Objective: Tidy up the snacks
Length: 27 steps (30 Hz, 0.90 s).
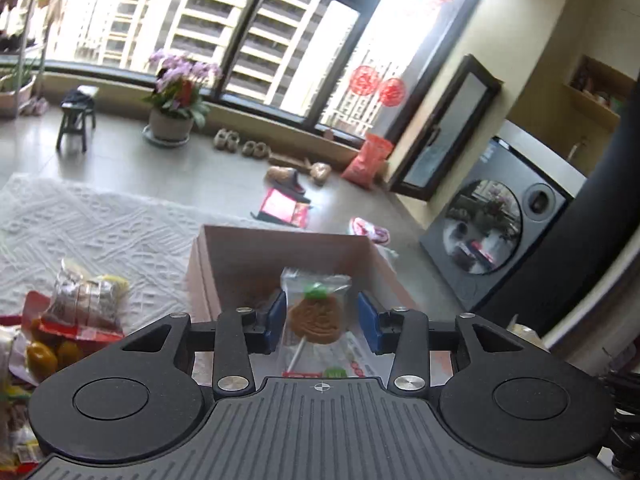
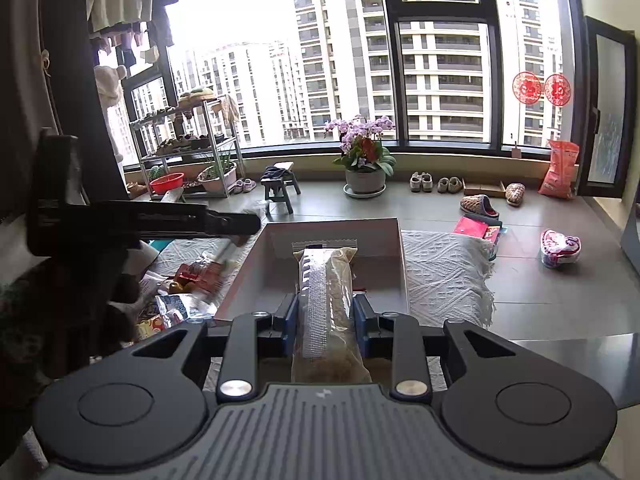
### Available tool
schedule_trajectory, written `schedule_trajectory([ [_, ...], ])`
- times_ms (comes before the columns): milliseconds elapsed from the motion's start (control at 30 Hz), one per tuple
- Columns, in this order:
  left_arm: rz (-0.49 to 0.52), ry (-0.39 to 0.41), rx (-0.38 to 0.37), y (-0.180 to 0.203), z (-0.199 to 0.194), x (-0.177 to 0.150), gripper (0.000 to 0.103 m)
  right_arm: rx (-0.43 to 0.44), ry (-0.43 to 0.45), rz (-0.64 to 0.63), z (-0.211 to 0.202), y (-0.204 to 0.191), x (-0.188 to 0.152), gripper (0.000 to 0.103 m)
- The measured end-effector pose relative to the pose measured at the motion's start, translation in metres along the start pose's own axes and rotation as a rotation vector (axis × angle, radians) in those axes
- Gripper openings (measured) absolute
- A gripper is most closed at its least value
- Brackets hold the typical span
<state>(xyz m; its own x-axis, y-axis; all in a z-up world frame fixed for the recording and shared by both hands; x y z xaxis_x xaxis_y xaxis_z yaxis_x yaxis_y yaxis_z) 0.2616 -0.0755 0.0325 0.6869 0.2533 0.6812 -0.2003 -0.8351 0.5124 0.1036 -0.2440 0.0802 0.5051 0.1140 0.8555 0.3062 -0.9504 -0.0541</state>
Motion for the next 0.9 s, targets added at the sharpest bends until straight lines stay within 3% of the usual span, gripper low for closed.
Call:
schedule_trajectory([
  [67, 0.021, 0.029, -0.036, -0.001, -0.01, -0.003, 0.044, -0.023, -0.005, 0.001, 0.008, 0.003, 0.003, 0.028],
  [200, 0.071, 0.064, 0.001, -0.007, -0.037, -0.016, 0.044, -0.075, 0.004, -0.021, 0.036, 0.009, 0.021, 0.028],
  [300, 0.104, 0.016, 0.005, -0.012, -0.049, -0.036, 0.044, -0.117, 0.051, -0.042, 0.075, 0.013, 0.05, 0.035],
  [333, 0.119, 0.004, 0.017, -0.016, -0.053, -0.042, 0.044, -0.144, 0.034, -0.052, 0.092, 0.015, 0.056, 0.04],
  [400, 0.14, -0.011, 0.045, -0.027, -0.061, -0.053, 0.044, -0.16, -0.016, -0.048, 0.114, 0.016, 0.055, 0.04],
  [733, 0.013, -0.004, 0.156, -0.115, -0.095, -0.053, 0.044, 0.205, -0.146, -0.104, 0.078, -0.078, -0.04, 0.04],
  [800, -0.026, 0.011, 0.162, -0.127, -0.103, -0.052, 0.044, 0.243, -0.184, -0.116, 0.086, -0.094, -0.051, 0.04],
  [900, -0.058, 0.044, 0.175, -0.14, -0.118, -0.049, 0.044, 0.223, -0.205, -0.105, 0.112, -0.104, -0.052, 0.04],
])
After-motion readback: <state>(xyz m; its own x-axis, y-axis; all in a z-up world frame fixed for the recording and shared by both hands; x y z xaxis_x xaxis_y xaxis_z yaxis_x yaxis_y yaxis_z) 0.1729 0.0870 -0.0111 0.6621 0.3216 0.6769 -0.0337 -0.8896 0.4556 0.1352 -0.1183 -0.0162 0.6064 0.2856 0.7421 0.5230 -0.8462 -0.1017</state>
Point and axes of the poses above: each gripper's, at about its wrist camera, not at the fingertips, and z roughly the way its jaws point, y to its right, x to its top, the point moved 9 cm from there along z, roughly the way its jaws point, and after that the axes turned 7 degrees about -z, right-handed, at the moved point
